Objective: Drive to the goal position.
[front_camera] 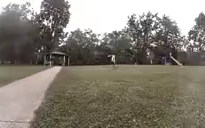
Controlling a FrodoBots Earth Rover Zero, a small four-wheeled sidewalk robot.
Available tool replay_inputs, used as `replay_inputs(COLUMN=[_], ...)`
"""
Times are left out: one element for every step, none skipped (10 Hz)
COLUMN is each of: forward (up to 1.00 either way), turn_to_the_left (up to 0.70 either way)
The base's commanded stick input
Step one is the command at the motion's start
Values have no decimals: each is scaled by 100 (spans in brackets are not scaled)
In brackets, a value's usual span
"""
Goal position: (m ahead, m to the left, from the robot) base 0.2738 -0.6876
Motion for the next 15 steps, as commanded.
replay_inputs(forward=[0, 0, 0, 0, 0, 0, 0, 0, 0, 0, 0, 0, 0, 0, 0], turn_to_the_left=[70, 70, 70, 70, 70, 70, 70, 70, 70, 70, 70, 70, 70, 70, 70])
